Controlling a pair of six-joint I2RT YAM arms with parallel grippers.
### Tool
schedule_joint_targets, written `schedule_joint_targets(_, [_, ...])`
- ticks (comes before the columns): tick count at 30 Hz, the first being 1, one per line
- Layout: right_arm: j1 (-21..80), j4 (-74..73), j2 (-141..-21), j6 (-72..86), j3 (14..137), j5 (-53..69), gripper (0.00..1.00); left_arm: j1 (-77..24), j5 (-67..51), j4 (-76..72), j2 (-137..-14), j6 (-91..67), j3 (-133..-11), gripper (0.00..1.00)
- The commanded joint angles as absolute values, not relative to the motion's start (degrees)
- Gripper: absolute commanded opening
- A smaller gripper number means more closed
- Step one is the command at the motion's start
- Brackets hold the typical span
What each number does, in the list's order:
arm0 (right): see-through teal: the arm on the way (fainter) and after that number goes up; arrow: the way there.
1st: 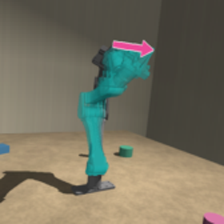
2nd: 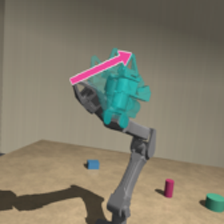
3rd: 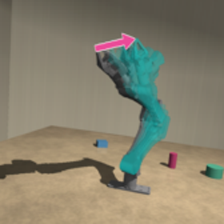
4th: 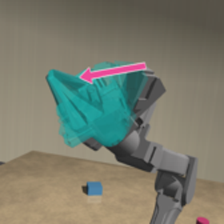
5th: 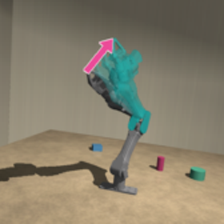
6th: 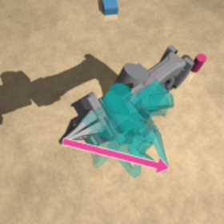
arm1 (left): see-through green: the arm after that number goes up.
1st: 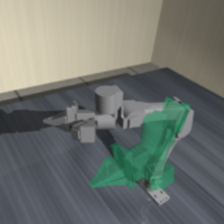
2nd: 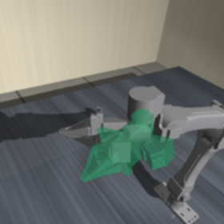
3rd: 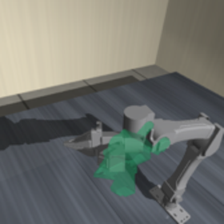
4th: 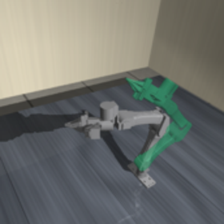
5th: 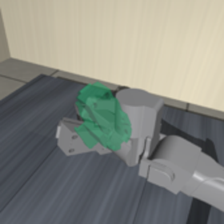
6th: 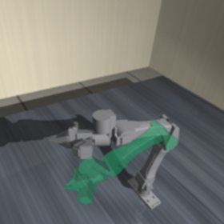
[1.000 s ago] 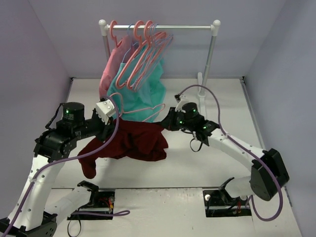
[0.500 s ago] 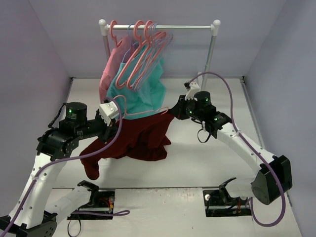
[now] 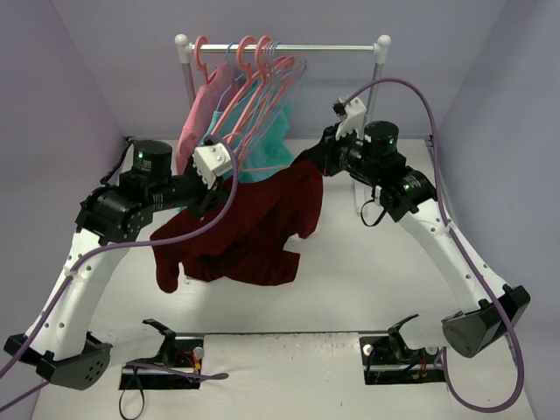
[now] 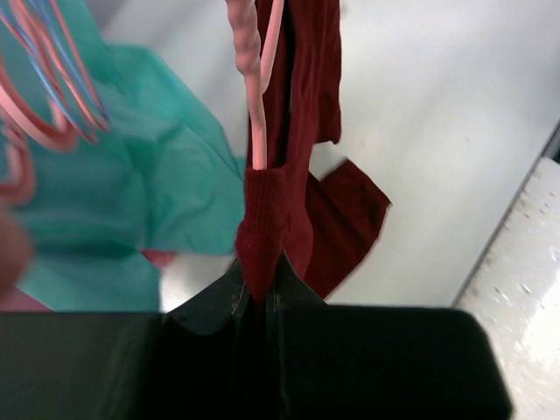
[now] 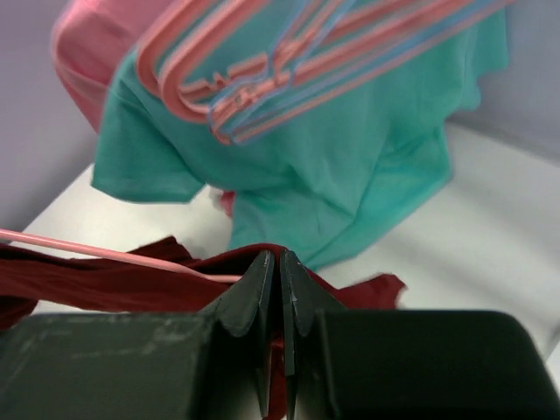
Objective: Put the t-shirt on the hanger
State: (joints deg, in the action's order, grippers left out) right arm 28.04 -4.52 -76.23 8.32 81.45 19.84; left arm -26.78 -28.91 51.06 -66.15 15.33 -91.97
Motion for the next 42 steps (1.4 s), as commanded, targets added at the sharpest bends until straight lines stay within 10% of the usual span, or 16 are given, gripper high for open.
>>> schedule_joint_targets(1, [30.29,-2.78,-79.20,4.28,94.40,22.33,0.00,-30.45,-25.99,47.37,-72.88,18.09,-106.33,0.00])
schedule_joint_targets(12, [38.93,-4.39,-88.94,-0.74,117.80,28.14,0.00,-30.76,-34.46,47.46,-81.21,18.73,-125.79,0.00])
schedule_joint_targets(24, [44.07,-4.13,-84.35,-4.89,94.62,23.41,0.01,-30.89,-31.23,31.63,-66.20,13.62,-88.68,0.00])
schedule_joint_targets(42, [40.52,-4.28,-81.06,-5.34,88.10,27.48,0.04,-30.09,-39.29,12.72,-61.79,7.35,-72.53,0.00])
